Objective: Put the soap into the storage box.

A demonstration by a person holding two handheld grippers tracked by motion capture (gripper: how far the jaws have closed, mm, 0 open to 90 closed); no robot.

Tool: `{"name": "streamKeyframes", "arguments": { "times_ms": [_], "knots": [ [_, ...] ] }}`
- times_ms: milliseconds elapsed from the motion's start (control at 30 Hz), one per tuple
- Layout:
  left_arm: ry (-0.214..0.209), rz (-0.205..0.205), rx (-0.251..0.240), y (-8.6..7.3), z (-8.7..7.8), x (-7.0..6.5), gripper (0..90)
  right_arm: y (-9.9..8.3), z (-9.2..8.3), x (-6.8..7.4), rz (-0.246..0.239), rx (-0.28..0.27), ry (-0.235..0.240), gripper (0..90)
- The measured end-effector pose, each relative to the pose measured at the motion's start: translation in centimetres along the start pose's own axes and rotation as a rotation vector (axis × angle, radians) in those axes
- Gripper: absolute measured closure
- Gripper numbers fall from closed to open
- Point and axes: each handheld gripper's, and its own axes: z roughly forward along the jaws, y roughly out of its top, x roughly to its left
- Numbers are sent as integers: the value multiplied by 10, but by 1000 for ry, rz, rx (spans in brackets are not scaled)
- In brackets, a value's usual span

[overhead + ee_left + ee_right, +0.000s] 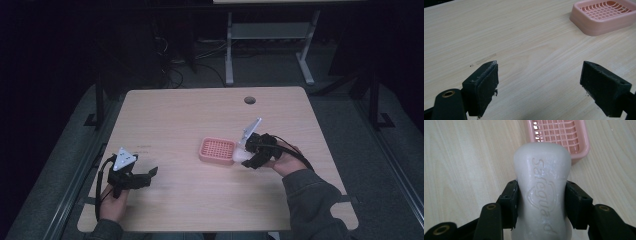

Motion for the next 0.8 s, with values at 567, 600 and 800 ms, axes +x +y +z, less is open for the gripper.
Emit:
{"name": "streamKeyframes", "arguments": {
  "times_ms": [567, 600, 800],
  "knots": [
    [0, 4, 3, 0, 0, 1, 147, 19, 12, -8, -16, 3, 24, 485],
    [0, 4, 3, 0, 0, 0, 147, 20, 13, -8, -16, 2, 22, 485],
    [0, 3, 5, 0, 0, 0, 147, 24, 17, -11, -16, 8, 24, 486]
  ]
}}
